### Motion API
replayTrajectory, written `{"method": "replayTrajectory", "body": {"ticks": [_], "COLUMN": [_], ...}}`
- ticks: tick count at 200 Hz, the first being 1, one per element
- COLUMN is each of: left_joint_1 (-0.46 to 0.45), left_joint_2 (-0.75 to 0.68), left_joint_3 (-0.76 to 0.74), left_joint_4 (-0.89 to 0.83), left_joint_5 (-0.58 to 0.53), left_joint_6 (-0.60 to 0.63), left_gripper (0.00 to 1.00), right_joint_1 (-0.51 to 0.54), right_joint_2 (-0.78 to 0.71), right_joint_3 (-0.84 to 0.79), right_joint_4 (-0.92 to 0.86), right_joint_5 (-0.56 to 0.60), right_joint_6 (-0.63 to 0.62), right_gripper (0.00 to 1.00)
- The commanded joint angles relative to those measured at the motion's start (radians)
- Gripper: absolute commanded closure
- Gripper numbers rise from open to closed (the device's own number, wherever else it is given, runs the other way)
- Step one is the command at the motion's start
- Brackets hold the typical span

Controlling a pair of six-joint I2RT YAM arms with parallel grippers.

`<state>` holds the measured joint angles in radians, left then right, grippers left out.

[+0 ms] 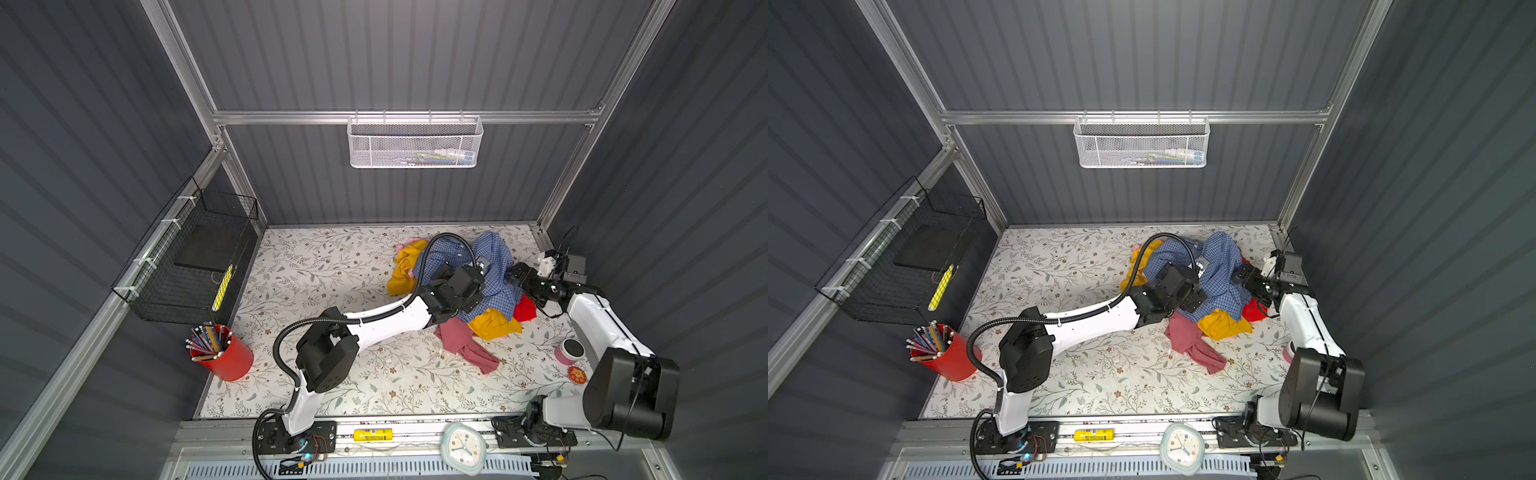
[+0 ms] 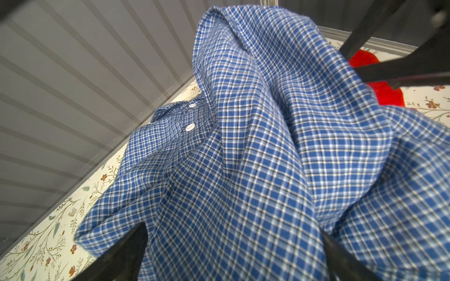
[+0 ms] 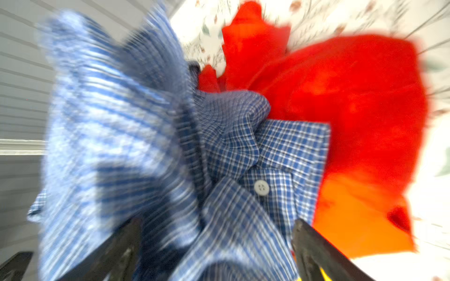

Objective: Pick out a specific cloth from the pile

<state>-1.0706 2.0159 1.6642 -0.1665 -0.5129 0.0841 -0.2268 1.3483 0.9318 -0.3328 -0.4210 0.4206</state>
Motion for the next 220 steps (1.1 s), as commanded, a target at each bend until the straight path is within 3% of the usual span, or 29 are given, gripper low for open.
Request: {"method": "replayTrajectory", "body": {"ticks": [1,66,163,220], "left_joint_1": [0.004,0.004,0.004,0.004], "left_joint_2": [-0.036,-0.066,-0.081,-0.08], "left_joint_3": [-0.013,-0.057,-0.069,-0.072], "left_joint_4": [0.028,0.054,0.053,0.055], "left_joint_5": [0.005,-0.006,-0.006,0.003], "left_joint_6": [0.014,0.025,0.02,0.016], "left_gripper": [0.0,0.0,0.0,0.0], "right_joint_1": [-0.012,-0.028,-0.03,-0.021], "right_joint_2": [-0.002,0.078,0.187,0.118], "right_joint_3": [0.008,-0.059,-0.025,-0.031], "right_joint_4": [-0.098,-0.02,0.065,0.059], "right_joint_5": [0.052,-0.014,-0.114,-0.126], "right_joint_6": [-0.046,-0.022,-0.034,-0.041], "right_gripper": [0.03,0.02,0.06,0.18]}}
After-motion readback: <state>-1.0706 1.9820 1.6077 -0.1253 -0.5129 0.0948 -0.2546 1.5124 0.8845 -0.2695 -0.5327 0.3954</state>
